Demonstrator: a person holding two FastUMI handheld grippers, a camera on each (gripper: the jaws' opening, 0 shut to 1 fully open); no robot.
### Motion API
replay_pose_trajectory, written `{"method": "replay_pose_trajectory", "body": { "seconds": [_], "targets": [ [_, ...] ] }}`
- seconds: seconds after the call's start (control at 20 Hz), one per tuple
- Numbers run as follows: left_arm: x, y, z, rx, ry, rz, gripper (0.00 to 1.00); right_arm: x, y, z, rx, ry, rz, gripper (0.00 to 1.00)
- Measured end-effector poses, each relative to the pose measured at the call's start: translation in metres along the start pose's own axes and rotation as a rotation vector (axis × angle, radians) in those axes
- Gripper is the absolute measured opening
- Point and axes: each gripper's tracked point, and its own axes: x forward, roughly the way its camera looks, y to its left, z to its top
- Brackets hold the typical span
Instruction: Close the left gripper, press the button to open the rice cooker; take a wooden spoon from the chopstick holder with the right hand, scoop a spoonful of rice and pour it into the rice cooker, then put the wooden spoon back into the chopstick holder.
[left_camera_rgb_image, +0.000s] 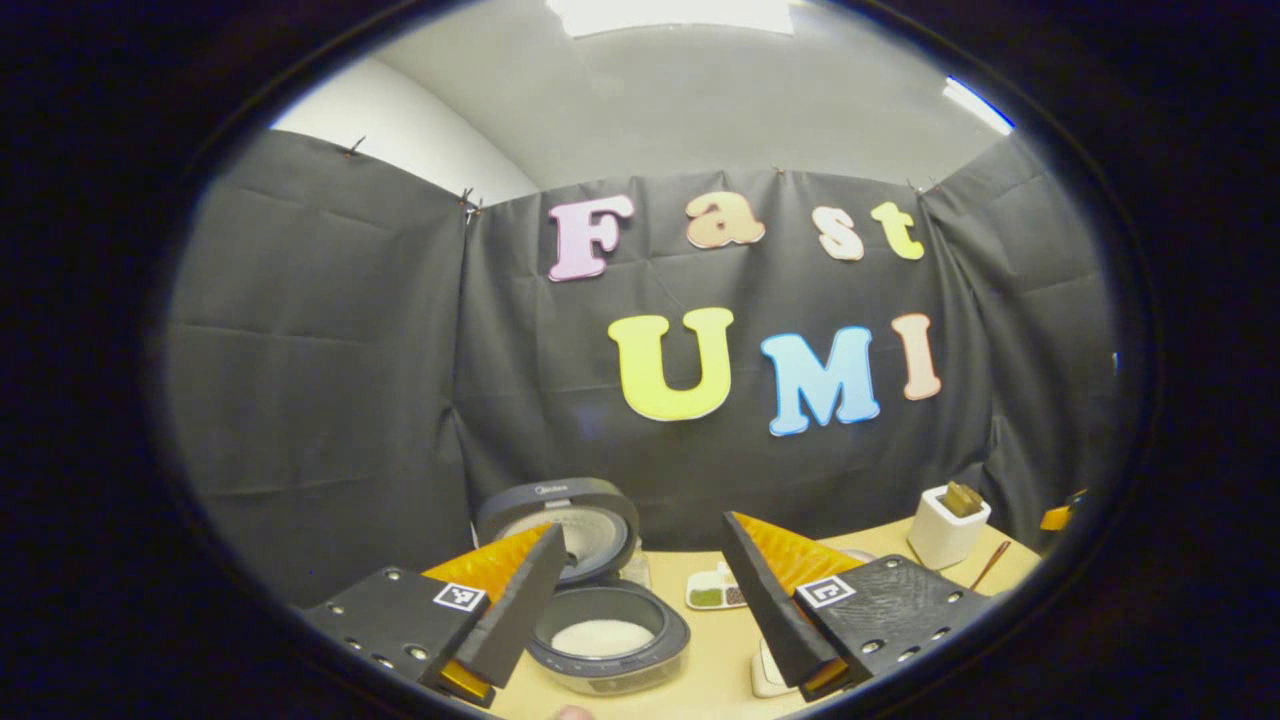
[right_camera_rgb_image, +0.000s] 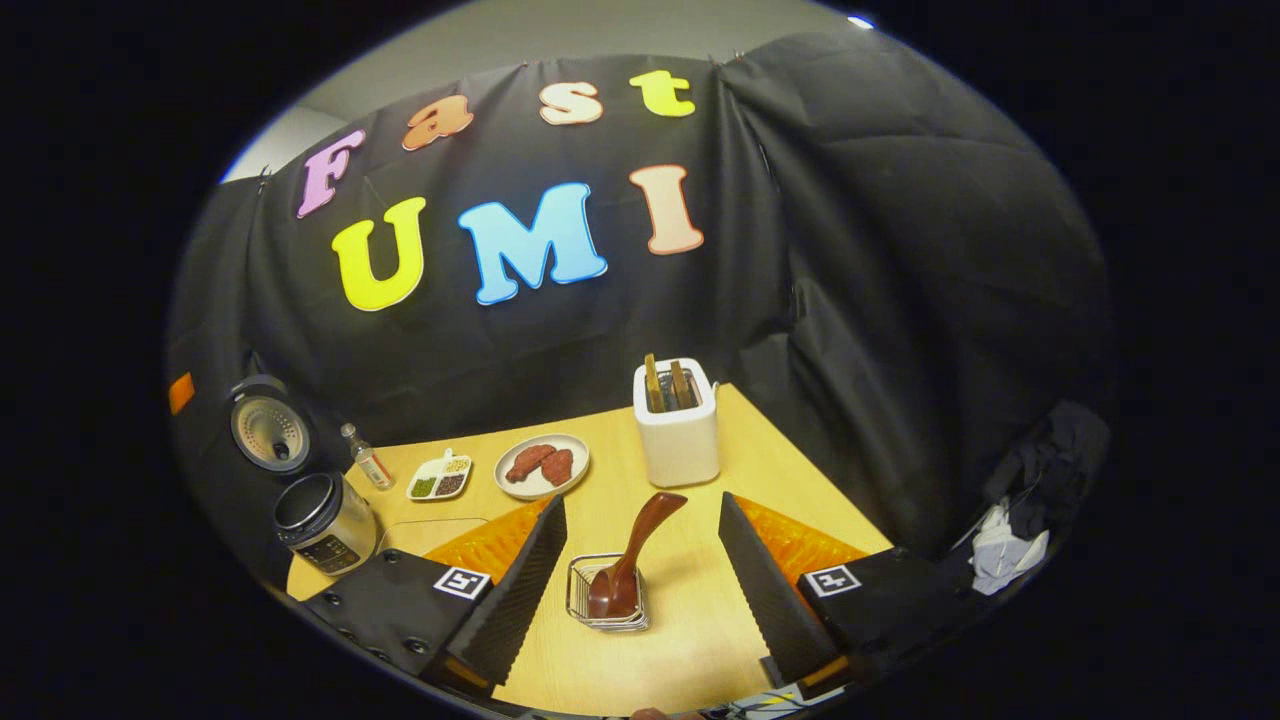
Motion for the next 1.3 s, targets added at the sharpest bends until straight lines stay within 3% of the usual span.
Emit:
{"method": "replay_pose_trajectory", "body": {
  "seconds": [0.1,0.15,0.2,0.25,0.5,0.75,0.95,1.0,1.05,1.2,1.3],
  "targets": [
    [-0.017,-0.025,-0.02,-0.003,0.044,-0.018,0.98,0.015,-0.005,-0.014,0.051,0.068,0.03,0.93],
    [-0.025,-0.032,-0.029,0.003,0.066,-0.021,0.99,0.022,-0.006,-0.021,0.074,0.102,0.047,0.98],
    [-0.033,-0.038,-0.036,0.016,0.089,-0.015,0.98,0.03,-0.006,-0.026,0.093,0.13,0.065,0.93],
    [-0.04,-0.044,-0.043,0.029,0.11,-0.006,0.98,0.036,-0.008,-0.032,0.109,0.156,0.081,0.98],
    [-0.064,-0.075,-0.061,0.047,0.176,0.032,0.97,0.081,-0.01,-0.048,0.175,0.249,0.142,0.98],
    [-0.087,-0.075,-0.071,0.1,0.223,0.113,0.98,0.113,-0.008,-0.072,0.236,0.348,0.181,0.98],
    [-0.112,-0.077,-0.097,0.047,0.296,0.169,0.97,0.144,0.002,-0.087,0.232,0.413,0.191,0.98],
    [-0.117,-0.076,-0.102,0.036,0.307,0.183,0.97,0.149,0.006,-0.085,0.241,0.422,0.2,0.89],
    [-0.122,-0.075,-0.106,0.026,0.316,0.195,0.98,0.156,0.009,-0.087,0.247,0.431,0.207,0.93],
    [-0.13,-0.071,-0.116,0.004,0.342,0.233,0.98,0.165,0.01,-0.087,0.264,0.455,0.197,0.44],
    [-0.134,-0.074,-0.115,-0.034,0.34,0.243,0.98,0.162,0.009,-0.087,0.272,0.469,0.193,0.3]
  ]
}}
